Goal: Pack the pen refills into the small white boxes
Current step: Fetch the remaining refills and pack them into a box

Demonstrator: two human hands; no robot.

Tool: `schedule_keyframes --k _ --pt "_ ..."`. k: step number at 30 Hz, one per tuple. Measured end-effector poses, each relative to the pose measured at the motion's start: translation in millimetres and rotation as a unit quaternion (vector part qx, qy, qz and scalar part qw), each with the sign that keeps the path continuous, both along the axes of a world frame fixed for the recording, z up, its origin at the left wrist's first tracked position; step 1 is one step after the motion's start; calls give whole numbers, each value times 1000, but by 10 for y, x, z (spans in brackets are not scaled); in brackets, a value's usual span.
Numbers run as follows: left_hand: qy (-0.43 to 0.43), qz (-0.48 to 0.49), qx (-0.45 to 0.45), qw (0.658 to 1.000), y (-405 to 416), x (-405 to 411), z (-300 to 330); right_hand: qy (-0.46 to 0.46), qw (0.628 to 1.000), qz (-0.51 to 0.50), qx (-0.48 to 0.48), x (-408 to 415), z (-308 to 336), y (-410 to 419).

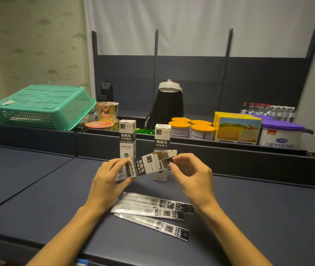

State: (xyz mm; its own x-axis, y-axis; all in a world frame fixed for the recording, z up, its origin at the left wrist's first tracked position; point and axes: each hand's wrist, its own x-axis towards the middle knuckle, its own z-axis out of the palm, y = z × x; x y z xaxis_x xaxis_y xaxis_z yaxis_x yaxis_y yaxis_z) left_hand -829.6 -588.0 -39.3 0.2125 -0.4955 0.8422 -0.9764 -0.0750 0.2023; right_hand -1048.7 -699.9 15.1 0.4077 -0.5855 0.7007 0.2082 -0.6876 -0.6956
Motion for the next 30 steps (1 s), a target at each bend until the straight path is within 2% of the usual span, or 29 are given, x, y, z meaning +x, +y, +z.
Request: schedule_keyframes --k 9,16,30 --pt "-8 -8 -3 1000 6 -17 15 55 998 1 -31 47 -62 7" --pt "-24 -11 -3 1000 -3 -37 24 51 997 32 44 82 -67 -12" --pt "-38 -16 6 999 -7 -33 21 128 988 75 51 99 -93 83"
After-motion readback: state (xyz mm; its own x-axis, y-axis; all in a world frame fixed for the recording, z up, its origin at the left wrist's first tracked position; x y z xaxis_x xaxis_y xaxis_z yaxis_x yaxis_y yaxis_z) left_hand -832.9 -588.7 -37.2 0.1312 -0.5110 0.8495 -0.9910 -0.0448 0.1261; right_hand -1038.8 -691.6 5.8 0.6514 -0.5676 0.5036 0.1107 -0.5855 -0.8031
